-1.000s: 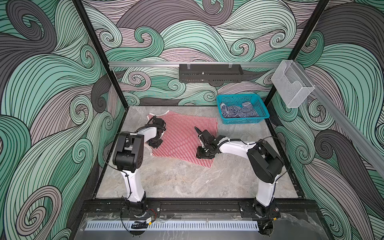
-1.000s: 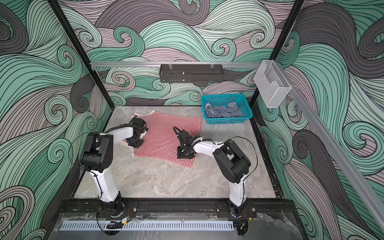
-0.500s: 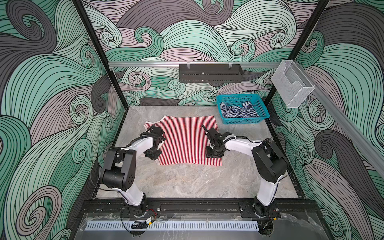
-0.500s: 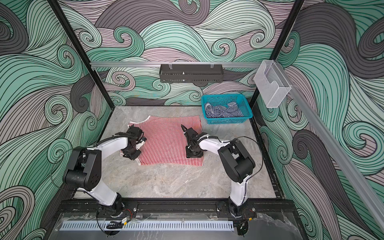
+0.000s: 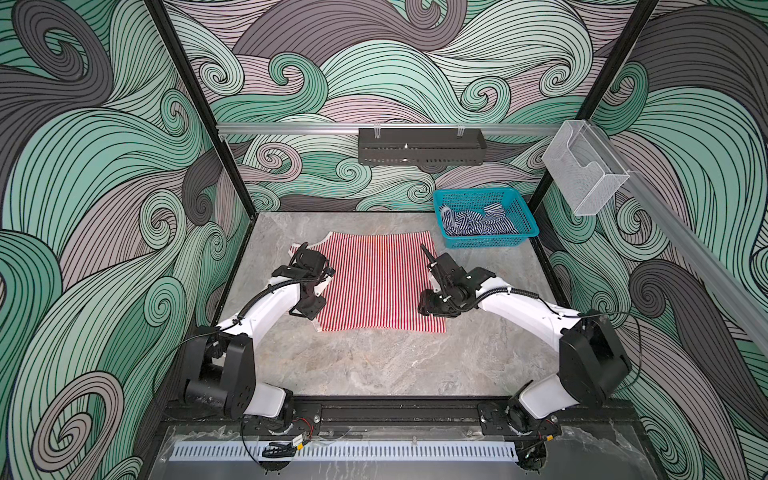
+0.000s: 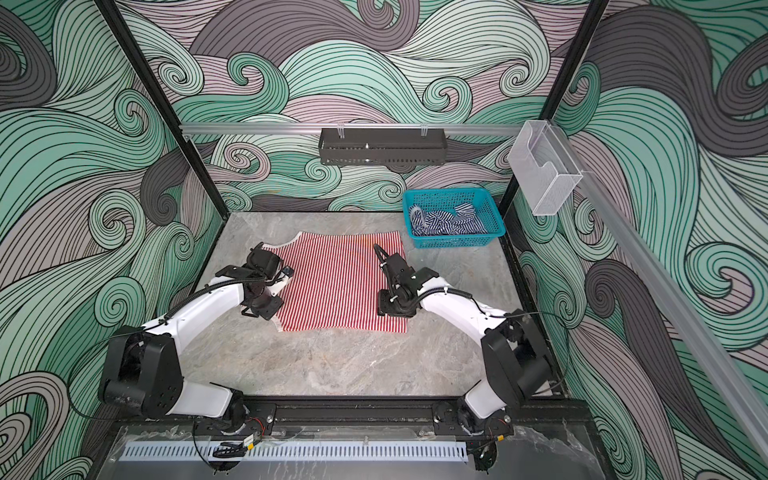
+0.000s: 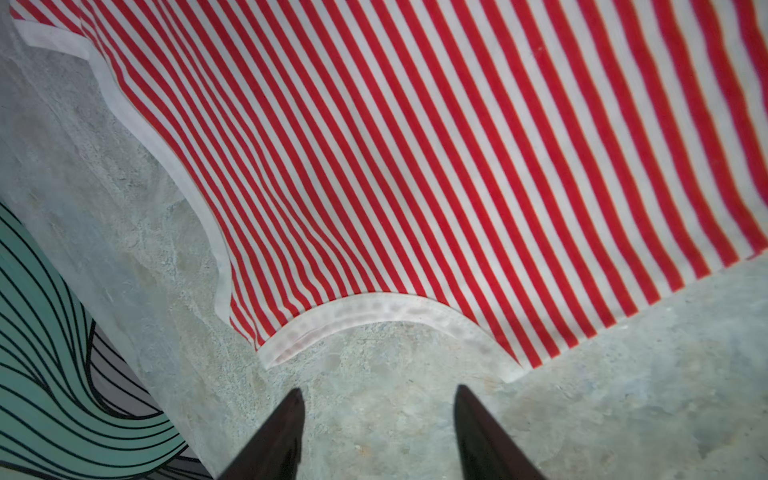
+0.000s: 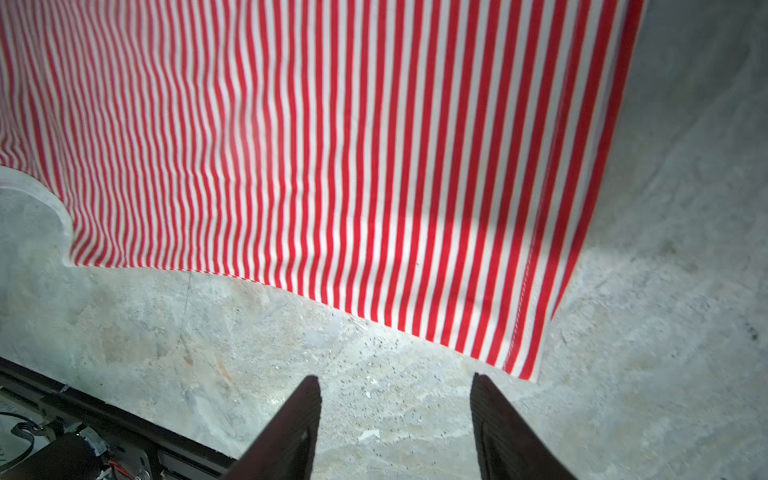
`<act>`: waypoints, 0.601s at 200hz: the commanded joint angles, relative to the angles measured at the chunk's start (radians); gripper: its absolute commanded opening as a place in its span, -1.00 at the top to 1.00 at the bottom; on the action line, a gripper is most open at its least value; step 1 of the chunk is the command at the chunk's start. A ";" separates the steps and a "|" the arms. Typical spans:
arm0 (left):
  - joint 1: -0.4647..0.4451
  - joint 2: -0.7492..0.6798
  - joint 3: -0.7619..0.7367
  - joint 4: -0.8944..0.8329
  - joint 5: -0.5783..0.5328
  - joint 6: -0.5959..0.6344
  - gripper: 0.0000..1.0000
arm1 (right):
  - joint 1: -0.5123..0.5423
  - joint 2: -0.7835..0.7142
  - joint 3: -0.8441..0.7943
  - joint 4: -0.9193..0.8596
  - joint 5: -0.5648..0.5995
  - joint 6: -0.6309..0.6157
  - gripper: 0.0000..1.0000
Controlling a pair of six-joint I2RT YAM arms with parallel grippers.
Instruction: Fold and stack the tank tops
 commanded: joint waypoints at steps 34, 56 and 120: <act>-0.014 -0.075 -0.021 -0.072 0.140 0.022 -0.14 | -0.041 -0.087 -0.178 0.043 -0.050 0.150 -0.06; -0.020 -0.134 -0.072 -0.047 0.198 0.083 -0.09 | -0.044 -0.102 -0.216 0.068 -0.081 0.174 -0.06; -0.056 -0.171 -0.133 -0.020 0.214 0.065 -0.01 | -0.108 -0.102 -0.313 0.146 -0.102 0.248 0.00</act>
